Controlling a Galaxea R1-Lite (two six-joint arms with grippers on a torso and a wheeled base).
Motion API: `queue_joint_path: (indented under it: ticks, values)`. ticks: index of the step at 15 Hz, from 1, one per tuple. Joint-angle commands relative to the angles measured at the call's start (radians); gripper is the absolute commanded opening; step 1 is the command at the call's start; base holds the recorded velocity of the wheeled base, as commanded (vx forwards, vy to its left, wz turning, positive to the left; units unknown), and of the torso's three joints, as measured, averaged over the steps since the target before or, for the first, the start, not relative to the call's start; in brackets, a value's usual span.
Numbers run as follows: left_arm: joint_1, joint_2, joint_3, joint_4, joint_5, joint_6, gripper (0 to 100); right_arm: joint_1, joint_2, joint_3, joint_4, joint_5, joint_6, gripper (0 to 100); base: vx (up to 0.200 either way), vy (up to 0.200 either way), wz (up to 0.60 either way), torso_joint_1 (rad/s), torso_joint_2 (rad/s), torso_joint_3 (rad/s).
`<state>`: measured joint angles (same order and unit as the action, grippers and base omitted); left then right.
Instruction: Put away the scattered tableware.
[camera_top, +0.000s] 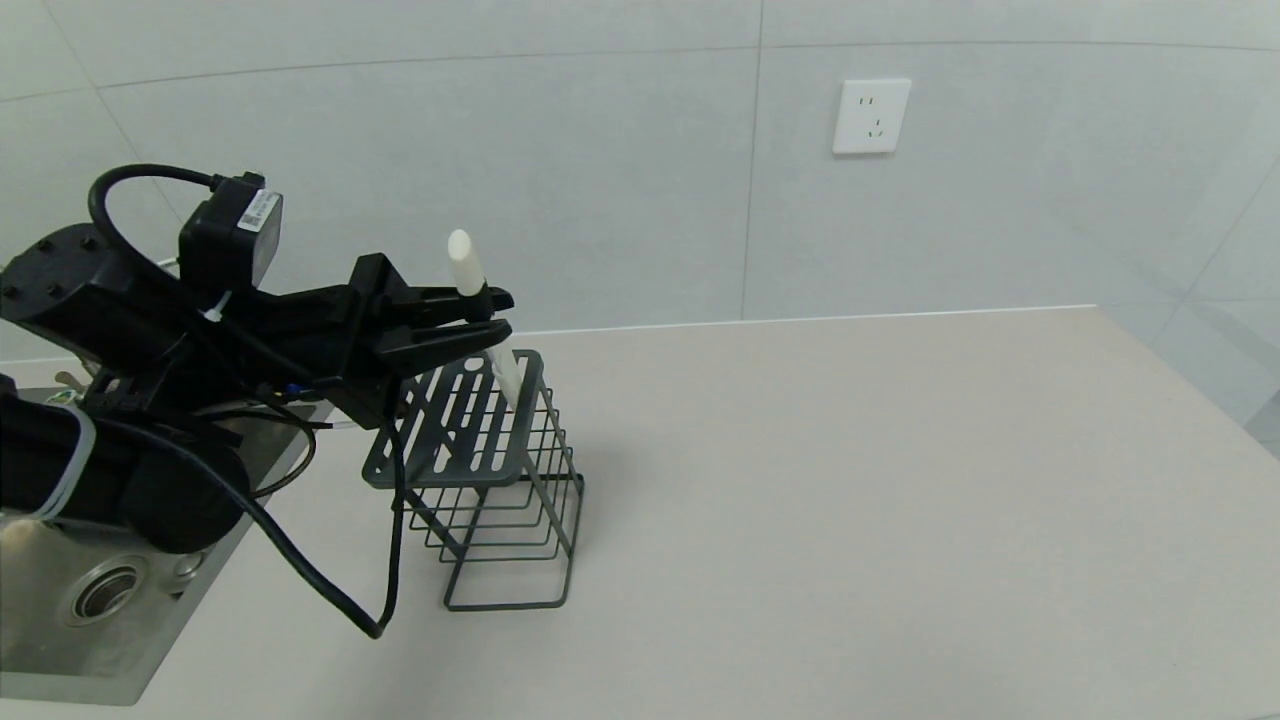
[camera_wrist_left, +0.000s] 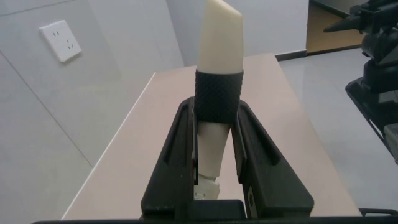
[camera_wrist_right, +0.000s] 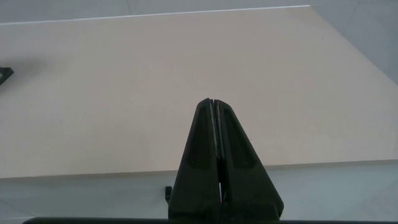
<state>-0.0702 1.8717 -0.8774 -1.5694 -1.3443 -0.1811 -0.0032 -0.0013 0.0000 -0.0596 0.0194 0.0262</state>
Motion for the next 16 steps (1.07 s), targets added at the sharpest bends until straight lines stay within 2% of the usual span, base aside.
queue_joint_path:
  ticks: [1, 16]
  values:
    - [0.0, 0.024, 0.0, -0.001, -0.001, 0.0, 0, 0.0, 0.001, 0.0, 0.0, 0.001, 0.0, 0, 0.0, 0.0, 0.0, 0.0, 0.0, 0.0]
    - [-0.006, 0.07, 0.063, -0.001, 0.0, 0.02, 0, 0.0, 0.001, 0.0, 0.0, 0.001, 0.0, 0, 0.0, 0.0, 0.0, 0.0, 0.0, 0.0]
